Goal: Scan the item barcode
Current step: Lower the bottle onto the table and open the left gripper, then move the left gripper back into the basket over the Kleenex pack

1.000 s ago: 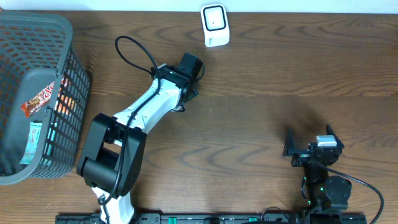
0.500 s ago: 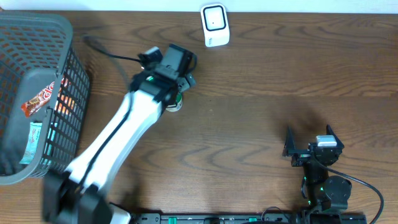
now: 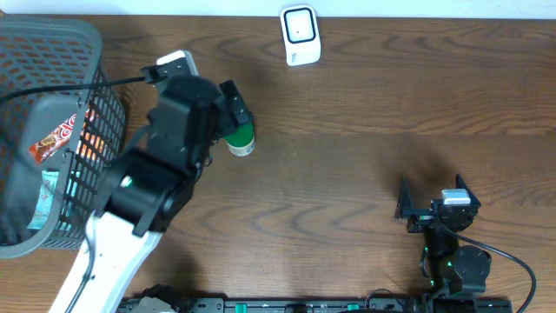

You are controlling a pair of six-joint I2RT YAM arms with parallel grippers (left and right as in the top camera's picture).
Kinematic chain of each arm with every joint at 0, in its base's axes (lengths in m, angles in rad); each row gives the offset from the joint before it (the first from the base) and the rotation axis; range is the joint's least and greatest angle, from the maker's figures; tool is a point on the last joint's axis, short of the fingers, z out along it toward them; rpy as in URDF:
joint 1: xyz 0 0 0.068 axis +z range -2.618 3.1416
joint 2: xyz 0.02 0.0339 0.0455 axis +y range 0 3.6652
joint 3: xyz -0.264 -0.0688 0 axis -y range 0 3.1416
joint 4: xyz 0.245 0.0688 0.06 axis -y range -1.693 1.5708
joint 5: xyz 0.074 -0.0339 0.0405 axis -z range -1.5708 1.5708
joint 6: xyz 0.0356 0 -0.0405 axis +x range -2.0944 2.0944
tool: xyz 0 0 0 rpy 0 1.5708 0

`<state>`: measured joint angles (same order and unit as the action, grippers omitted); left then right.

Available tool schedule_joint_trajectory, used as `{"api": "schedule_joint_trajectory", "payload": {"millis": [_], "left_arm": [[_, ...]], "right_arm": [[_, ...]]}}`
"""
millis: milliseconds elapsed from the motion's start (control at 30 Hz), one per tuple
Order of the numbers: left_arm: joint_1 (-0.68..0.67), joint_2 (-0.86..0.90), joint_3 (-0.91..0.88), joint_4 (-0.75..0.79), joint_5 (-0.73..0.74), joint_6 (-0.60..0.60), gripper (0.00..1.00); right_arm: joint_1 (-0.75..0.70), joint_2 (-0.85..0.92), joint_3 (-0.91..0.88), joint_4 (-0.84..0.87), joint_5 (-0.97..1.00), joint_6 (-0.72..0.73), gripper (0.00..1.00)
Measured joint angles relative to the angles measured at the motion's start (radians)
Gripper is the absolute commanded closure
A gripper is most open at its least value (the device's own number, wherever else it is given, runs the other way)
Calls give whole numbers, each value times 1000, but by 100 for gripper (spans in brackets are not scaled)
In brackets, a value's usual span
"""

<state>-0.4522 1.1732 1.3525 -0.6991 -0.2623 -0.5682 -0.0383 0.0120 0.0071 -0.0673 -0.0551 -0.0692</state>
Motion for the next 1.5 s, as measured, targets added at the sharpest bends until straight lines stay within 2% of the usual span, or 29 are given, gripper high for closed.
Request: {"api": "schedule_joint_trajectory", "payload": {"millis": [300,500,733,1167,1500], "left_arm": [[69,-139,0,-8,-6,140,2],[187,-206,10,-22,-6,202,2],[361,-217,101,-58,-6,256,2],[706,-153,280,-115,-6,249,2],[934,93,417,-237,82,144,2]], "right_arm": [[0,0,0,0,0,0,1],[0,0,0,0,0,0,1],[0,0,0,0,0,0,1],[0,0,0,0,0,0,1],[0,0,0,0,0,0,1]]}}
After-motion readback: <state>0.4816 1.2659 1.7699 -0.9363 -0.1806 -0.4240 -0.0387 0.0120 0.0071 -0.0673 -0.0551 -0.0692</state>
